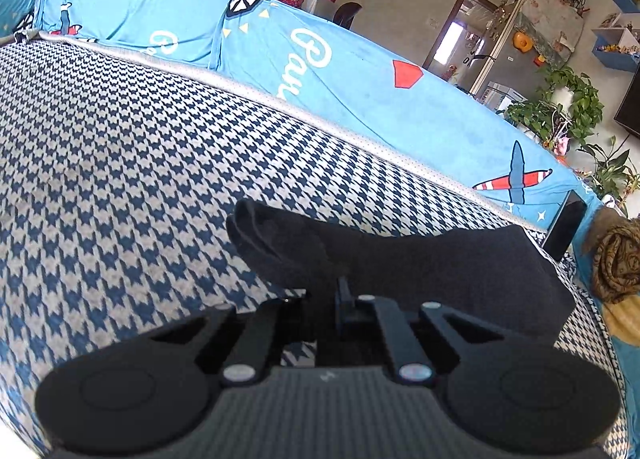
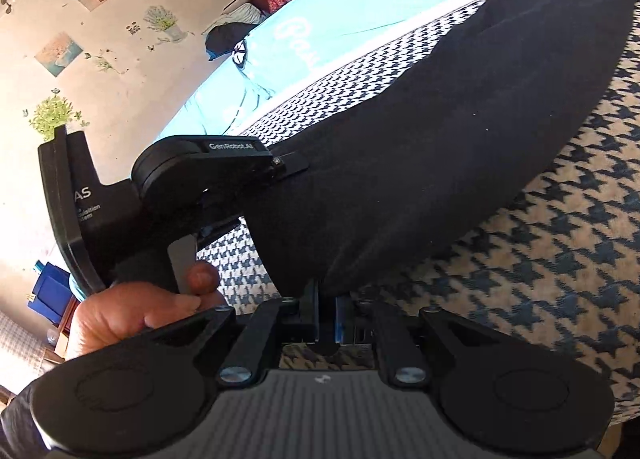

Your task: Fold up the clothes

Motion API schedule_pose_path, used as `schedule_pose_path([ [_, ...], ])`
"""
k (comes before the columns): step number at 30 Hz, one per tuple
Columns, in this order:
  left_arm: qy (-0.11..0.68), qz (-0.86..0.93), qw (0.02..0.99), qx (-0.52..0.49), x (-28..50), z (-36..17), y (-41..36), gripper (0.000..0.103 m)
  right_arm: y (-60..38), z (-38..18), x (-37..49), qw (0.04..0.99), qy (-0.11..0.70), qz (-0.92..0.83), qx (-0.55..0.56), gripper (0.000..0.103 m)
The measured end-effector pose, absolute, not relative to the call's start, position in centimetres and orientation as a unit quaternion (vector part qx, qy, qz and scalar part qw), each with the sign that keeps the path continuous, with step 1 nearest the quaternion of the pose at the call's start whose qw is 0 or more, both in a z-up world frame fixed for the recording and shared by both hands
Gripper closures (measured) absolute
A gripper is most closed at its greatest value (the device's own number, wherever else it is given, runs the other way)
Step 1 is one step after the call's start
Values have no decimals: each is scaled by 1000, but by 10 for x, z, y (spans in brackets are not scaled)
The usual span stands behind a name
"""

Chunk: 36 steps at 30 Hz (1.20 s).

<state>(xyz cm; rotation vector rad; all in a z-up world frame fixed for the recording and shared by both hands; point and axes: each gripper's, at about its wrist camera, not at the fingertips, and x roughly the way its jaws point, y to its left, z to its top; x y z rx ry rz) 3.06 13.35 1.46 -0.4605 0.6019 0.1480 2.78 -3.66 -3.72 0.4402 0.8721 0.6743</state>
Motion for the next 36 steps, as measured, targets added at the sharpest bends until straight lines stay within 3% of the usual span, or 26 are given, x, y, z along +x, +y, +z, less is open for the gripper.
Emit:
schedule_pose_path([
  [12, 319, 100, 930, -155, 40, 29, 203, 97, 44, -42, 48, 777, 423, 414, 215, 94],
  [15, 332, 119, 924, -151, 43, 23, 217, 95, 66, -46, 55, 778, 419, 438, 167, 94],
  [18, 357, 166, 910, -133, 48, 13, 220, 82, 79, -52, 57, 781, 429, 443, 101, 90],
  [20, 360, 186, 903, -141, 47, 12, 223, 77, 79, -57, 57, 781, 446, 430, 76, 81],
  [22, 349, 209, 903, -138, 43, 16, 224, 47, 69, -62, 56, 779, 461, 417, 82, 78],
  [24, 336, 231, 903, -135, 37, 21, 221, 32, 63, -61, 58, 777, 467, 415, 83, 76],
  [36, 313, 204, 921, -109, 28, 44, 179, 16, 40, -42, 49, 810, 450, 375, 20, 56],
])
